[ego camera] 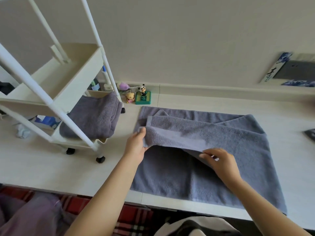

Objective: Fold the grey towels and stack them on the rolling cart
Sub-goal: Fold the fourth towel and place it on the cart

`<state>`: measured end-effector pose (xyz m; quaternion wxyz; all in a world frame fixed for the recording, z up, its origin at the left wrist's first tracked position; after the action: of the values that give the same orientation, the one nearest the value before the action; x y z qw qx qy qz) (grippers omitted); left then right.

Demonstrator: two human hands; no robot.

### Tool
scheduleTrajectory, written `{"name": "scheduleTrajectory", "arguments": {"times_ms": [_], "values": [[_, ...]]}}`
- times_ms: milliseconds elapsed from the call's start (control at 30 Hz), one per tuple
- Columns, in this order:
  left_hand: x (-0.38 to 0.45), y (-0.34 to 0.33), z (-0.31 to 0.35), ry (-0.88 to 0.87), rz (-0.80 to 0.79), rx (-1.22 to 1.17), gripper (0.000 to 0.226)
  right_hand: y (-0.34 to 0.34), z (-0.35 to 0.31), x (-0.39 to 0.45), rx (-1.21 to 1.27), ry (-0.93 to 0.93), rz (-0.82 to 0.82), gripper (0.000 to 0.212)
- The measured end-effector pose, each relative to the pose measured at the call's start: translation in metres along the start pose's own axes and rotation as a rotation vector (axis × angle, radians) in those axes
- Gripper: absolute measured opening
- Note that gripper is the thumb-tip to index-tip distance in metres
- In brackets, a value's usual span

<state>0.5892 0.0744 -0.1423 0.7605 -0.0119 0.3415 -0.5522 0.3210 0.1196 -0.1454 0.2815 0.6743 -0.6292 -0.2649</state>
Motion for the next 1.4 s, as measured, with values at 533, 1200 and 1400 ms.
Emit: {"name": "scheduleTrajectory", "arguments": {"times_ms": [533, 1200, 1400], "values": [[-0.032, 0.132, -0.061, 0.007, 0.337, 1.237, 0.031, -0.101, 0.028, -0.034, -0.284, 0.233, -0.458, 0.023], [-0.025, 0.136, -0.078, -0.31, 0.495, 1.414, 0.019, -0.108, 0.03, -0.041, -0.211, 0.348, -0.43, 0.028], [-0.022, 0.134, -0.076, -0.208, 0.492, 1.574, 0.02, -0.112, 0.03, -0.039, -0.23, 0.265, -0.568, 0.048]]}}
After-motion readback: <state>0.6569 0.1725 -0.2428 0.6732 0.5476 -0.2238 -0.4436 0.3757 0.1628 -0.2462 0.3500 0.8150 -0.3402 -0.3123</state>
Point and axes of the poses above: each hand's wrist, its own x-axis towards the middle knuckle, its own y-axis out of the back of the hand, z = x × y, the point moved 2 cm from there along x, towards the middle knuckle, and after that the axes turned 6 degrees about -z, right-handed, at the moved point
